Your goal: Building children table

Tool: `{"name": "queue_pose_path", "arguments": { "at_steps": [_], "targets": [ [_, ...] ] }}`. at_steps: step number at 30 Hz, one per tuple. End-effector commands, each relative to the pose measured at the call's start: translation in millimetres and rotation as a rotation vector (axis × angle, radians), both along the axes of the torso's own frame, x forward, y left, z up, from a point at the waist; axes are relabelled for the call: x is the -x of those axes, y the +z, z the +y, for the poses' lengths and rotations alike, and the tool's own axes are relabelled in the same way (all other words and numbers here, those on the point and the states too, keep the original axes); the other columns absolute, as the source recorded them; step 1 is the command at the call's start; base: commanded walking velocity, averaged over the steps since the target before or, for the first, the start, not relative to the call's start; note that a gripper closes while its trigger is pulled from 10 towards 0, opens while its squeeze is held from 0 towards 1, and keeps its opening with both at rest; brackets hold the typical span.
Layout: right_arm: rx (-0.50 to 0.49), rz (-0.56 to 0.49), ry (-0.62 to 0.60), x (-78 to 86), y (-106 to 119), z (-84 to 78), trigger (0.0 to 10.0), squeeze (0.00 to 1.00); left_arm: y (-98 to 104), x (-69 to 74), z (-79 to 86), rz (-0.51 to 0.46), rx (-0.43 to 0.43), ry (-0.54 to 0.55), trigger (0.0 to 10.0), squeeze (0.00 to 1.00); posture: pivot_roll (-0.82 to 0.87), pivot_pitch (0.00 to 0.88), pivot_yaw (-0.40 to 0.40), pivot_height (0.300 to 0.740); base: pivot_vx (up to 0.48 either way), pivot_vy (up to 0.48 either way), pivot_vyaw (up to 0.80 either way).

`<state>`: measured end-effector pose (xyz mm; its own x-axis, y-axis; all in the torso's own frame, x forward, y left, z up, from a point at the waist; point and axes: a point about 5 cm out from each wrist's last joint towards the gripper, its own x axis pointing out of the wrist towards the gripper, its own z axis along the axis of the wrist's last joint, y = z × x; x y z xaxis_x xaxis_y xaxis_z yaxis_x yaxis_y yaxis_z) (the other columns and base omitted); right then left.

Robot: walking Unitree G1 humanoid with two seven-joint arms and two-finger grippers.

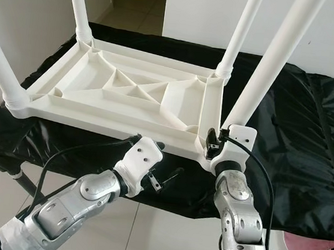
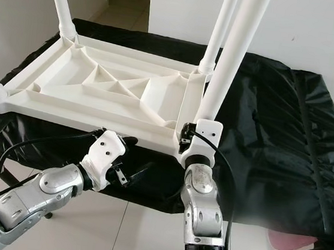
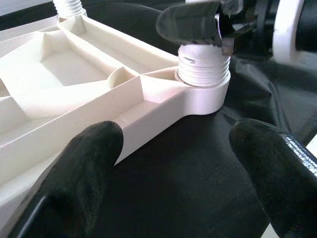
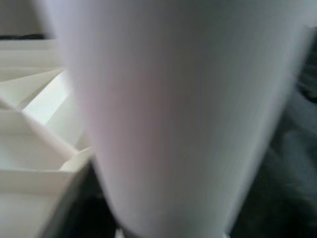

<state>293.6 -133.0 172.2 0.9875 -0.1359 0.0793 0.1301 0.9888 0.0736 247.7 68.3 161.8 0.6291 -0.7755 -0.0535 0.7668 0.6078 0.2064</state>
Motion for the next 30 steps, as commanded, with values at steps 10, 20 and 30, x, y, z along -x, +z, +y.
{"name": "queue_pose_path", "arguments": {
  "at_steps": [10,20,30],
  "targets": [
    [-0.023,-0.046,0.048,1.8,3.3,-8.6,10.0,1.0,0.5,8.9,-5.1,0.022,-0.035,-0.224,10.0,0.0,0.0,0.097,-0.002,0.74,0.0,0.0,0.0],
    [0.083,-0.044,0.314,-10.7,-4.0,-16.2,10.0,0.0,4.2,2.1,-0.8,0.003,-0.041,-0.195,10.0,0.0,0.01,0.099,0.001,0.74,0.0,0.0,0.0],
    [0.082,-0.076,0.419,-9.7,-4.8,-15.2,10.0,0.0,6.6,-2.2,-0.4,-0.016,-0.038,-0.183,10.0,0.0,-0.01,0.096,0.009,0.74,0.0,0.0,0.0]
  ]
}}
